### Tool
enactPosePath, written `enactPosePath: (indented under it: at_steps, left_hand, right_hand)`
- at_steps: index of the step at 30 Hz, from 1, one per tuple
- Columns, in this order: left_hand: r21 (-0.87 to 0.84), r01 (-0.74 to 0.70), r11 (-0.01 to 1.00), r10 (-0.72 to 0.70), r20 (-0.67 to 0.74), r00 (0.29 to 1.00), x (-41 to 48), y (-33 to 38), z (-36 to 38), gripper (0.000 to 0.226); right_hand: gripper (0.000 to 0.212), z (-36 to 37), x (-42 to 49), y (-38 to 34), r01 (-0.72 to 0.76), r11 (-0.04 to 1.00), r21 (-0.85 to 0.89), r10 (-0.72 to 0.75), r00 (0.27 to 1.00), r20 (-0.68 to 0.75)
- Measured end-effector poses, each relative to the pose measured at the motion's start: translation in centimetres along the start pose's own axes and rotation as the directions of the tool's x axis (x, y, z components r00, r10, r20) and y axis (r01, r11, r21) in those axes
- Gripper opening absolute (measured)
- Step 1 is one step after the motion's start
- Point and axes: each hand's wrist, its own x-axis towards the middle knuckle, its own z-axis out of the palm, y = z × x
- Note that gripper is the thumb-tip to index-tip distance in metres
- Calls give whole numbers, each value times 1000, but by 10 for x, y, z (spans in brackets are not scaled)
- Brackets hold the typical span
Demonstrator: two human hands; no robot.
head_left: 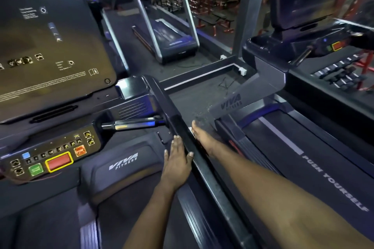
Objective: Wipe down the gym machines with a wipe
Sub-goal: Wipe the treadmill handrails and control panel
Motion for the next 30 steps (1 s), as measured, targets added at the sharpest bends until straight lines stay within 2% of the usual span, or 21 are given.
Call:
enactPosePath:
  at_steps: [5,7,10,12,15,17,20,23,27,30]
  left_hand:
    - [43,28,999,-30,59,998,3,1,-1,69]
    - [43,26,999,-29,71,997,2,1,-2,69]
    - [54,32,998,-37,89,995,4,3,-4,69]
    - [67,46,997,-53,104,993,4,4,-4,69]
    - [79,57,995,-65,110,992,4,6,-5,69]
    - [80,57,995,-65,107,992,4,5,-4,69]
    - [64,62,996,-69,113,991,2,4,-3,69]
    - [60,70,996,-76,105,992,2,4,-3,69]
    - [61,88,994,-94,108,990,0,6,-3,68]
    - [58,87,994,-93,101,991,-1,6,-3,67]
  right_hand:
    - [92,-11,18,8,-66,990,-126,71,997,35]
    - [88,-3,20,-3,-9,998,-58,12,999,47]
    - [68,0,27,-10,26,993,118,-35,997,74]
    - [65,-4,27,-1,-5,997,81,-1,998,70]
    - [78,-17,28,24,-75,996,-40,76,996,42]
    - [84,-21,26,33,-72,992,-99,76,996,42]
    - [83,-13,12,23,-6,1000,-1,6,993,121]
    - [74,-3,4,10,42,992,122,-59,989,135]
    - [82,-16,-5,38,36,999,-21,-34,995,96]
    - [82,-26,-21,57,8,998,-63,-3,997,82]
